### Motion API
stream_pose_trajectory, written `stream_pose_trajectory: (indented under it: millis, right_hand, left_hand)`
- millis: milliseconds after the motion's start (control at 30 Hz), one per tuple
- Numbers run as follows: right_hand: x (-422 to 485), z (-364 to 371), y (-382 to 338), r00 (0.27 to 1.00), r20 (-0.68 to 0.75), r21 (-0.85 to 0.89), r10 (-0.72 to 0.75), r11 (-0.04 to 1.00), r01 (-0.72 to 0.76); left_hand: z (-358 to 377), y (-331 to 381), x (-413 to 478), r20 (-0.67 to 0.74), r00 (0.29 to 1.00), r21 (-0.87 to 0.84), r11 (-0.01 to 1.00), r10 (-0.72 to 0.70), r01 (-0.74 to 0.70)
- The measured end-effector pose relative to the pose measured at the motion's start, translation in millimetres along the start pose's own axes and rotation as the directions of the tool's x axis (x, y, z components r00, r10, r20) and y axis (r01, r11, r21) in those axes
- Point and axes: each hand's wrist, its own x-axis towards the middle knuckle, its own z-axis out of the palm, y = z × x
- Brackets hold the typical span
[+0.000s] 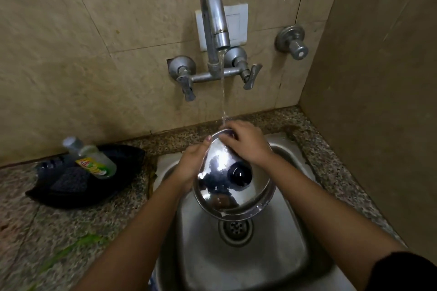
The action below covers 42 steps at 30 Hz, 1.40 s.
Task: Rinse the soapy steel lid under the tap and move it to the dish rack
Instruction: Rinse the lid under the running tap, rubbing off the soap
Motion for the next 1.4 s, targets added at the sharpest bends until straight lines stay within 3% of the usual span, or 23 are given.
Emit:
stream_pose_trajectory:
  millis: [67, 133, 200, 267, 367, 433, 500, 567, 633, 700, 767, 833, 900, 967, 1100, 1200, 1267, 1400]
  right_hand:
    - [6.7, -0.1, -13.2, 0.972, 0.092, -0.019, -0.215, 0.976, 0.218]
    - [9.0, -0.6, -9.2, 0.965, 0.052, 0.102, -0.256, 0.963, 0.25]
    - [8.9, 1.5, 6.0, 0.997, -0.074, 0.28, -0.028, 0.959, 0.047]
    - [9.1, 6.8, 23.3, 0.954, -0.169, 0.49, 0.248, 0.861, -0.137]
    - [12.1, 12.2, 31.7, 0.926, -0.19, 0.62, 0.326, 0.771, -0.145]
    - [15.9, 8.3, 23.4, 0.964, -0.118, 0.627, 0.237, 0.771, -0.113]
    - [18.7, 6.5, 10.4, 0.994, 0.015, 0.578, 0.112, 0.81, -0.1]
    - [21.2, 7.3, 1.0, 0.995, 0.065, 0.504, 0.08, 0.857, -0.102]
    - [21.8, 6.8, 3.2, 0.991, 0.019, 0.497, 0.13, 0.859, -0.123]
    - [19.7, 2.2, 11.3, 0.978, -0.061, 0.478, 0.201, 0.866, -0.148]
    - [16.6, 0.3, 22.8, 0.95, -0.134, 0.509, 0.282, 0.842, -0.178]
    - [15.0, -0.8, 26.9, 0.933, -0.173, 0.54, 0.314, 0.823, -0.176]
    - [13.0, -4.1, 20.1, 0.954, -0.121, 0.485, 0.274, 0.855, -0.184]
    - [12.8, -6.3, 6.6, 0.982, -0.022, 0.402, 0.19, 0.901, -0.165]
    - [16.4, -2.5, 7.0, 0.973, -0.073, 0.432, 0.22, 0.886, -0.168]
    - [14.1, -2.6, 21.6, 0.937, -0.144, 0.514, 0.319, 0.833, -0.205]
    - [12.3, -4.8, 21.3, 0.947, -0.132, 0.518, 0.294, 0.835, -0.187]
    - [12.8, -3.7, 1.9, 0.988, 0.048, 0.372, 0.149, 0.915, -0.156]
  left_hand:
    - [3.0, 5.3, -2.4, -0.029, 0.998, 0.032, 0.998, 0.05, -0.049]
    - [-1.9, 1.9, -3.5, -0.052, 0.996, 0.013, 0.997, 0.073, -0.073]
    - [-9.4, -2.5, -8.0, -0.121, 0.992, -0.071, 0.996, 0.045, -0.053]
    - [-19.4, -10.9, -9.0, -0.174, 0.985, -0.194, 0.981, -0.012, -0.022]
    - [-38.1, -9.9, -1.0, -0.094, 0.992, -0.217, 0.974, -0.081, 0.059]
    - [-46.4, 2.5, 7.4, -0.037, 0.998, -0.062, 0.997, -0.046, 0.043]
    - [-44.1, 21.7, 10.1, 0.022, 0.999, 0.107, 0.993, 0.044, -0.046]
    - [-36.5, 33.9, 11.1, 0.094, 0.987, 0.207, 0.967, 0.13, -0.148]
    - [-33.3, 31.5, 11.8, 0.055, 0.98, 0.199, 0.96, 0.189, -0.197]
    - [-33.5, 20.3, 12.4, -0.096, 0.97, 0.12, 0.97, 0.223, -0.211]
    - [-36.1, 10.8, 8.6, -0.194, 0.969, -0.083, 0.981, 0.156, -0.174]
    - [-38.3, 4.8, 7.8, -0.151, 0.987, -0.186, 0.979, 0.057, -0.085]
    - [-40.3, 9.3, 10.5, -0.052, 0.998, -0.003, 0.999, 0.035, -0.035]
    - [-37.0, 17.8, 13.5, 0.015, 0.996, 0.161, 0.983, 0.089, -0.09]
    - [-33.9, 16.9, 9.1, -0.113, 0.976, 0.071, 0.981, 0.186, -0.179]
    - [-40.8, 1.8, 7.3, -0.137, 0.989, -0.182, 0.98, 0.052, -0.077]
    - [-43.0, 6.3, 6.7, -0.043, 0.999, -0.111, 0.994, 0.015, -0.02]
    - [-35.0, 22.7, 12.1, 0.078, 0.988, 0.146, 0.979, 0.13, -0.14]
